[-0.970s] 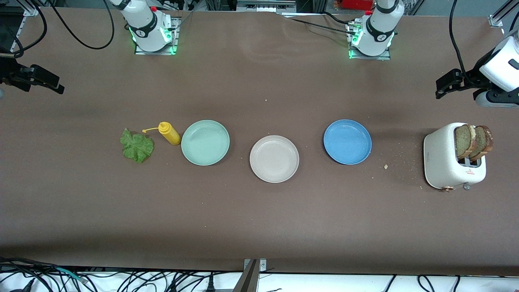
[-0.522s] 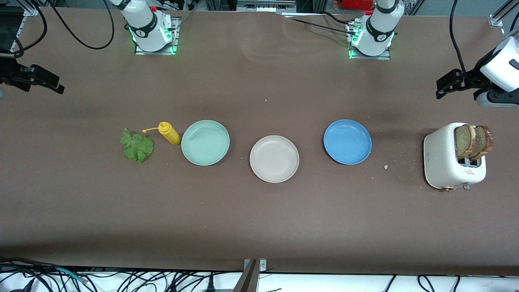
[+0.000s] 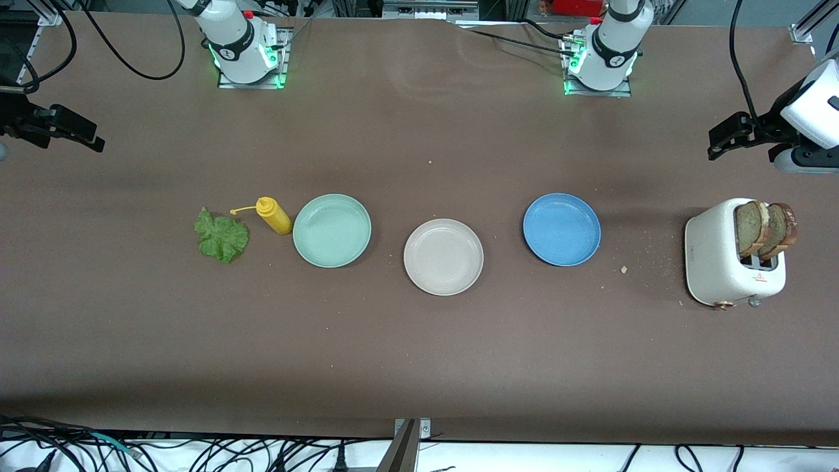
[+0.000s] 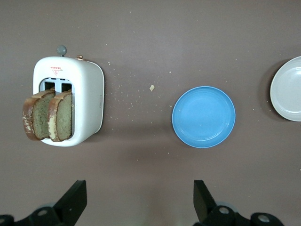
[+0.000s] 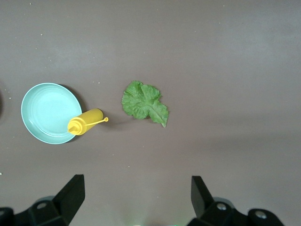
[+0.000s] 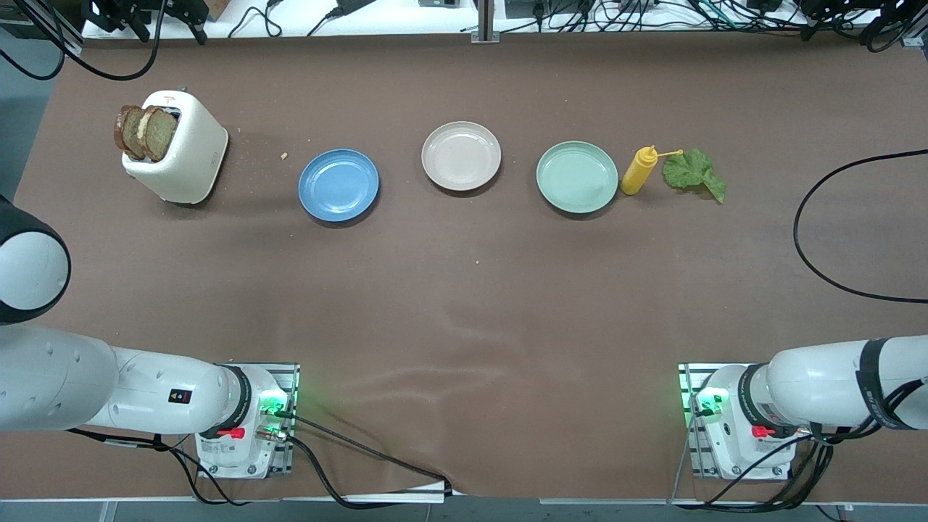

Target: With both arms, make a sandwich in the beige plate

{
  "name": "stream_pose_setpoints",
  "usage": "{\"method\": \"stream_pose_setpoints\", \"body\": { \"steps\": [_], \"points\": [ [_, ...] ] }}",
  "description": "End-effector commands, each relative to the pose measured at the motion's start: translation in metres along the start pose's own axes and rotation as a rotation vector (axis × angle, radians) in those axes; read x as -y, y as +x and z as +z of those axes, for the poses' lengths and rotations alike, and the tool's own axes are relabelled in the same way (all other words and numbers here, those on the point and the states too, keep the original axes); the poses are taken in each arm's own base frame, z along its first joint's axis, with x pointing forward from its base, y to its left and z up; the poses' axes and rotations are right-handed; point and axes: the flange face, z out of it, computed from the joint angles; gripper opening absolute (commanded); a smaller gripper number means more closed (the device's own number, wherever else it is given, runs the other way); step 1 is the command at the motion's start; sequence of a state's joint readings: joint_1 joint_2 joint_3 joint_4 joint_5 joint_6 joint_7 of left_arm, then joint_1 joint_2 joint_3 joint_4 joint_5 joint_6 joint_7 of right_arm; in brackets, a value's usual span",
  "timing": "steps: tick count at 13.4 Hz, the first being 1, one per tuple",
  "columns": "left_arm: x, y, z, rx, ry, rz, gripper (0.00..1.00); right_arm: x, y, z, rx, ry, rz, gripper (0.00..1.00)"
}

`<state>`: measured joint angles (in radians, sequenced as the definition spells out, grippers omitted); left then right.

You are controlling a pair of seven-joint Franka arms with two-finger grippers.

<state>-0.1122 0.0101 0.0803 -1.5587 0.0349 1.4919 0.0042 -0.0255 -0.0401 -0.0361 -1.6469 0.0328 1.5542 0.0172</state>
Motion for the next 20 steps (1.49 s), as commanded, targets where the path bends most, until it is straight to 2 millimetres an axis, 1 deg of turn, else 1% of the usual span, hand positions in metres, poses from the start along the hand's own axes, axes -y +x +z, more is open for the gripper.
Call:
{"method": "stream_pose_setpoints", "body": {
  "steps": [1,5,12,13,17,18,20],
  "points": [
    [0.013,0.003,0.002,-0.008,-0.021,0.01,1.0,0.004,0.0,-0.005,-0.005,0.005,-0.009,1.0],
    [0.023,0.007,0.006,-0.01,-0.02,0.008,1.0,0.002,0.001,-0.005,-0.005,0.007,-0.007,1.0],
    [0.078,0.026,0.04,0.0,-0.025,0.07,1.0,0.002,0.0,-0.003,0.003,0.013,-0.004,1.0],
    [0.086,0.028,0.046,0.0,-0.025,0.071,1.0,0.002,-0.001,-0.004,0.003,0.013,-0.004,1.0],
    [0.099,0.033,0.077,-0.009,-0.024,0.095,1.0,0.001,0.0,-0.003,0.004,0.015,-0.003,1.0],
    [0.111,0.032,0.084,-0.014,-0.025,0.093,1.0,0.001,-0.001,-0.004,0.003,0.013,-0.003,1.0],
    [0.119,0.032,0.103,-0.015,-0.025,0.107,1.0,0.001,0.0,-0.003,0.004,0.015,-0.003,1.0]
  ]
}}
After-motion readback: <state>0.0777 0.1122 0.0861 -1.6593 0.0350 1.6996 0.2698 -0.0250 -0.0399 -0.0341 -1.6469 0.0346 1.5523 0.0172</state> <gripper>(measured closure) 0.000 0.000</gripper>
